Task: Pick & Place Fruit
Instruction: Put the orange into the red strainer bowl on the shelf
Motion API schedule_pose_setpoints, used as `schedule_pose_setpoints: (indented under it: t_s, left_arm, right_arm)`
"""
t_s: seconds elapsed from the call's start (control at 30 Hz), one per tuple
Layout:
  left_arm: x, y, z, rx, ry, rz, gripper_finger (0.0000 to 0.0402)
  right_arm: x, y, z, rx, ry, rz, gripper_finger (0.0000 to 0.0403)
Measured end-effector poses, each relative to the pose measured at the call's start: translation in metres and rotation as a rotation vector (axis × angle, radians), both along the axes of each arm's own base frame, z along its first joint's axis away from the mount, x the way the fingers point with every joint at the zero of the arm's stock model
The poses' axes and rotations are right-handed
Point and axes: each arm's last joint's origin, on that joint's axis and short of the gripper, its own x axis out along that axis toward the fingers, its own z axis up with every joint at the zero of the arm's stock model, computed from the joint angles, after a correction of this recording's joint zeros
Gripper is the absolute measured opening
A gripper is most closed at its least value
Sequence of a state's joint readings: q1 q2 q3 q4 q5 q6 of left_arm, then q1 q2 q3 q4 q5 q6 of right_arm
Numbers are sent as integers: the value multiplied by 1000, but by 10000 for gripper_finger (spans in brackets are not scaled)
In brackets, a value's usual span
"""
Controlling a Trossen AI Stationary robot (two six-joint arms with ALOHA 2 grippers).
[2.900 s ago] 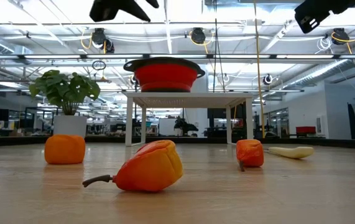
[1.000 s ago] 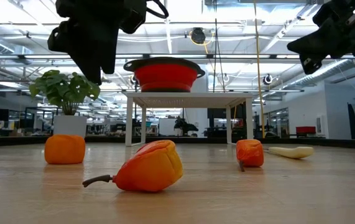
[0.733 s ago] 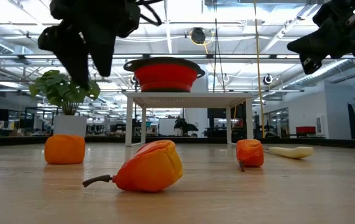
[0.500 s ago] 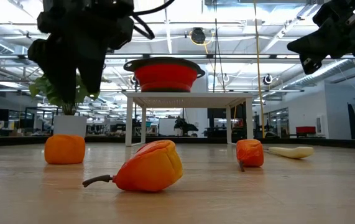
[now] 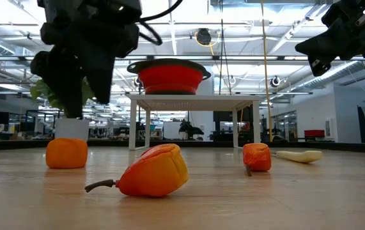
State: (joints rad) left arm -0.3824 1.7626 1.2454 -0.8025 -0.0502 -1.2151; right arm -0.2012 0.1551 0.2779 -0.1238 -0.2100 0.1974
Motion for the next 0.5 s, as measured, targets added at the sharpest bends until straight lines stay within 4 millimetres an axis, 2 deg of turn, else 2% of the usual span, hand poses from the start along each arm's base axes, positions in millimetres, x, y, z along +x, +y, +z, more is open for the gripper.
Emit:
schedule_pose_setpoints:
  t_s: [0.3,0.5]
  left_arm:
    - [-2,-1,-5,-3,22,50,301]
    - [1,-8,-25,-12,90,53,301]
  right_arm:
    - [0,0,0,0,0,0,0]
    - [0,0,0,1,0,0,0]
